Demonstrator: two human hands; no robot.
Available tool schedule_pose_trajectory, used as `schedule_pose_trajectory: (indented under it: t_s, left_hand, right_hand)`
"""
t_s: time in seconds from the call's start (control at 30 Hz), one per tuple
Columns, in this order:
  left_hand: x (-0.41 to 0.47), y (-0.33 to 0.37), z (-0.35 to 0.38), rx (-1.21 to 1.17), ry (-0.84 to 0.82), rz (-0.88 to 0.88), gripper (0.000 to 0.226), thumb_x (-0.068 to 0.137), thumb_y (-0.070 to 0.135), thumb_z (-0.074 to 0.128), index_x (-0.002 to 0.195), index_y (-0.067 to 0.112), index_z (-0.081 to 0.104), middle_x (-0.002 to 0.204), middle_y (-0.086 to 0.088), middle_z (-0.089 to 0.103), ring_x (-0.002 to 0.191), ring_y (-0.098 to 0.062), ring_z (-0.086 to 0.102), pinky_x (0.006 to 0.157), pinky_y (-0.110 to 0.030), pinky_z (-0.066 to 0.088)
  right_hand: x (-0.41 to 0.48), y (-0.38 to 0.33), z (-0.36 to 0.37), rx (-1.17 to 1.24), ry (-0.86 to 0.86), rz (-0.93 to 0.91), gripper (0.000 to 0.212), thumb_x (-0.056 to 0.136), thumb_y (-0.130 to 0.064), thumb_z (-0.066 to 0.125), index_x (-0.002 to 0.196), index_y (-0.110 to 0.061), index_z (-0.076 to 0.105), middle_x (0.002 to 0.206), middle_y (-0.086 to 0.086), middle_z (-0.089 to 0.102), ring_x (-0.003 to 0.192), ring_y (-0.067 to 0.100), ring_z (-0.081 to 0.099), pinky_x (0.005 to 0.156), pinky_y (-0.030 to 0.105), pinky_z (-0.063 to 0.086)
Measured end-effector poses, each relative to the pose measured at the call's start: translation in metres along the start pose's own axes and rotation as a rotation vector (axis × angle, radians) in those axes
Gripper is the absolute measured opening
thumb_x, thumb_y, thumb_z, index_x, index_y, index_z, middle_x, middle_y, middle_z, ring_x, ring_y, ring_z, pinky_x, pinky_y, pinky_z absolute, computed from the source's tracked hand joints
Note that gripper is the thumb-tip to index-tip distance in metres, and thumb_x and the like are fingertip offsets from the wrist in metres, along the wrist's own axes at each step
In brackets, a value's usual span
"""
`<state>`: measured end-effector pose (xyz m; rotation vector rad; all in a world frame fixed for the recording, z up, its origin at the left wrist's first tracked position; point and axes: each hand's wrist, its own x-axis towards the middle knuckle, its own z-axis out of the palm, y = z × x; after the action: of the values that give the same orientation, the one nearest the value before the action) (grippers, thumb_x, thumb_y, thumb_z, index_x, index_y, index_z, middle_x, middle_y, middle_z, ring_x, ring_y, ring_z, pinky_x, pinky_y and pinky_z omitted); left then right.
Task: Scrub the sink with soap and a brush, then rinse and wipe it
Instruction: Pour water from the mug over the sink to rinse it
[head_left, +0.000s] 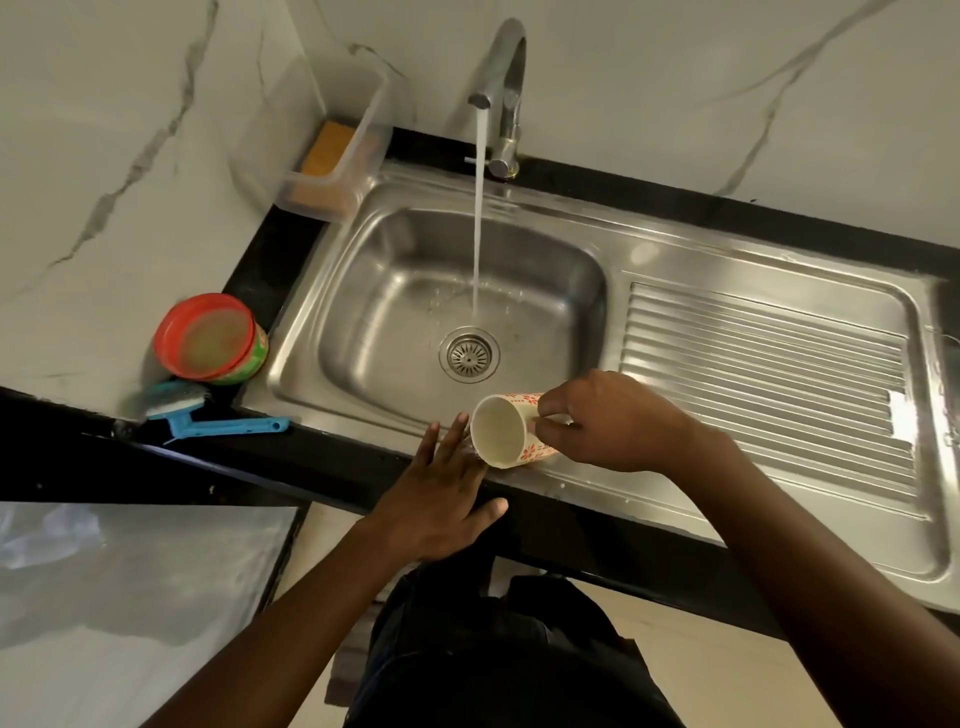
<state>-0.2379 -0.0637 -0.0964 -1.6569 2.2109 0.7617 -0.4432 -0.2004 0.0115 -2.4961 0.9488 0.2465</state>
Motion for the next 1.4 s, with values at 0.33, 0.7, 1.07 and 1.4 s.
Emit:
schedule_pose_trajectory:
  t_s: [0.33,0.7,1.07,1.4]
  left_hand:
    - [0.014,0.041,0.000,0.073,-0.048,0.110,0.086,0.107,0.069,0.013,0.166,0.017,-0.020,0.173,-0.004,-0.029,0.156,-0.022,-0.035,0.130,-0.051,-0.016]
    - [0.040,0.092,0.008,0.103,-0.058,0.251,0.082,0.106,0.069,0.015,0.167,0.021,-0.013,0.173,-0.004,-0.026,0.156,-0.020,-0.036,0.130,-0.053,-0.012]
    - [0.049,0.115,0.002,0.002,0.013,-0.044,0.085,0.107,0.067,0.014,0.164,0.016,-0.022,0.169,-0.005,-0.034,0.158,-0.022,-0.030,0.131,-0.043,-0.012]
    - [0.068,0.174,0.005,0.096,-0.077,0.305,0.081,0.107,0.068,0.014,0.162,0.027,-0.029,0.169,0.003,-0.038,0.153,-0.015,-0.041,0.130,-0.052,-0.013]
  right_hand:
    - [-0.081,0.052,-0.003,0.114,0.041,0.153,0.048,0.094,-0.056,0.044,0.077,-0.020,0.070,0.077,-0.006,0.071,0.067,0.015,0.064,0.065,0.041,0.053]
    - [-0.121,0.058,0.003,-0.097,0.076,0.227,0.042,0.097,-0.056,0.045,0.095,-0.026,0.073,0.090,-0.003,0.076,0.074,0.020,0.065,0.069,0.032,0.051]
    - [-0.183,0.103,0.004,0.203,0.099,0.430,0.037,0.096,-0.050,0.055,0.072,-0.025,0.068,0.072,-0.007,0.069,0.064,0.012,0.062,0.059,0.038,0.051]
    - [-0.227,0.122,0.006,0.041,0.064,0.440,0.040,0.097,-0.058,0.049,0.080,-0.027,0.066,0.076,-0.008,0.070,0.063,0.012,0.061,0.062,0.036,0.055]
